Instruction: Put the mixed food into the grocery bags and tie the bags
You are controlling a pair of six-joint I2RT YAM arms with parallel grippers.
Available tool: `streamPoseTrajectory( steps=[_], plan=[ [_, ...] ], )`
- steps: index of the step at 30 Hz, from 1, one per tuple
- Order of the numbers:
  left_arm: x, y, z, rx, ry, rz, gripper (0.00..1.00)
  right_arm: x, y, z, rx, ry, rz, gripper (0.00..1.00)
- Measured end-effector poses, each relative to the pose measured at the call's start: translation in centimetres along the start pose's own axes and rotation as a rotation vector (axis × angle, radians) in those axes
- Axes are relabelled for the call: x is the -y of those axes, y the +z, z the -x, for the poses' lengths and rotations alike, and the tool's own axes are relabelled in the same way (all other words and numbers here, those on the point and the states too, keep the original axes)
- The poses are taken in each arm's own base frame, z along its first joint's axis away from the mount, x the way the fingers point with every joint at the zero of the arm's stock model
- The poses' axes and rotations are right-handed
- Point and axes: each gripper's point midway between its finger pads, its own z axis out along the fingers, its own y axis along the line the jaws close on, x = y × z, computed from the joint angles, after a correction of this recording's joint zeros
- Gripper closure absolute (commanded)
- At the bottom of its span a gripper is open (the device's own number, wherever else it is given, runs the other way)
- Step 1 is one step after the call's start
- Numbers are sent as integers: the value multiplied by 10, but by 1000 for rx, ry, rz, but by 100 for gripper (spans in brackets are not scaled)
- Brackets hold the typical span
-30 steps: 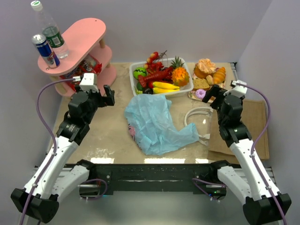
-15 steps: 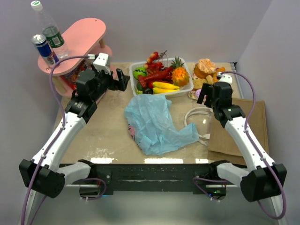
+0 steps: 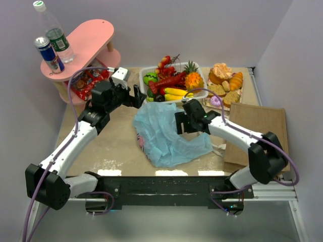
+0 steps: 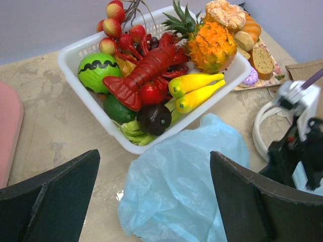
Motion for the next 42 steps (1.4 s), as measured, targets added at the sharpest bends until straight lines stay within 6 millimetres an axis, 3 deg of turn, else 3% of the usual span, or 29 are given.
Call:
streamPoseTrajectory(
  steps=[7, 11, 14, 17, 20, 24, 27, 30, 37, 42],
  plan=[
    [-12, -7, 9, 33, 19, 77, 1, -105, 38, -28, -82, -27, 253, 18],
    [-21, -15, 17, 66, 34, 134, 1, -171, 44, -12, -72, -75, 390, 20],
    [-23, -14, 17, 68, 35, 148, 1, -190, 31, -2, -35, -102, 436, 19],
    [-25, -14, 15, 63, 34, 153, 1, -178, 8, 11, 15, -106, 409, 18],
    [-24, -14, 14, 62, 33, 151, 1, -151, -24, 32, 89, -89, 362, 19],
    [-21, -14, 14, 60, 30, 133, 2, -93, -48, 57, 158, -23, 240, 20],
    [-14, -11, 15, 64, 24, 90, 2, -28, -42, 60, 154, 55, 69, 22],
    [-9, -9, 15, 66, 26, 59, 2, 14, -29, 45, 89, 73, -85, 26],
    [-5, -7, 12, 67, 27, 39, 2, 52, 2, -10, -118, 11, -273, 34],
    [-3, -7, 11, 65, 20, 31, 2, 68, 9, -18, -154, -4, -332, 42]
  ],
)
